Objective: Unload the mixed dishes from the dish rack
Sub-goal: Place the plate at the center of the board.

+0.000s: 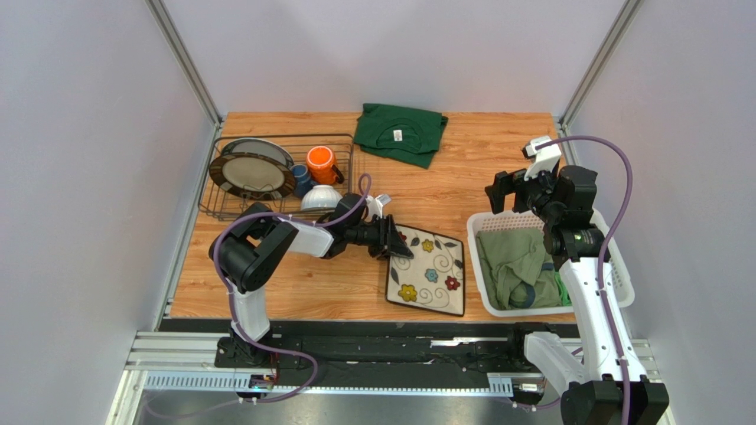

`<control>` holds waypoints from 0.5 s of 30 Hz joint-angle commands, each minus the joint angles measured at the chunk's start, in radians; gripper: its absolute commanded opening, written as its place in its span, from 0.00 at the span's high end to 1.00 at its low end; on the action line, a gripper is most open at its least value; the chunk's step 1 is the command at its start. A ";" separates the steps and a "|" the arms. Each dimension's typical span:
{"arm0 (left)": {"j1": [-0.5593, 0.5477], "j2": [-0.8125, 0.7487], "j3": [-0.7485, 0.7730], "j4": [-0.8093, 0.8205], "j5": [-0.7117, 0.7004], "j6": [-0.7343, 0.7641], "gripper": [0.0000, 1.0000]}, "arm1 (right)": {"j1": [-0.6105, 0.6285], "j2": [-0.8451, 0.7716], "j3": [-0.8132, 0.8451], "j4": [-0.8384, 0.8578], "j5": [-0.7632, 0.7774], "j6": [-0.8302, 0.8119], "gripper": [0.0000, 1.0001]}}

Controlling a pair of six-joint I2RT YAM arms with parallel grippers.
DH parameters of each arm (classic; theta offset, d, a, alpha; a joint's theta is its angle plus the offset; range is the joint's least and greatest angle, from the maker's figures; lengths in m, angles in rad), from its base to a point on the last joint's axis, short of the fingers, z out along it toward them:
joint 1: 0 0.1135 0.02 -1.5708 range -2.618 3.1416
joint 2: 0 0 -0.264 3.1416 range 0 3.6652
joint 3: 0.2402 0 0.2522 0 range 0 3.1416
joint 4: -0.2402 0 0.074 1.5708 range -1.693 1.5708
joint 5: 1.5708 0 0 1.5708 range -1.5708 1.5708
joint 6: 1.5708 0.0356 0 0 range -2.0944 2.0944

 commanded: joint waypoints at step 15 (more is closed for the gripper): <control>-0.006 -0.088 0.102 -0.278 -0.119 0.239 0.50 | -0.006 -0.011 0.008 0.029 -0.018 -0.011 0.01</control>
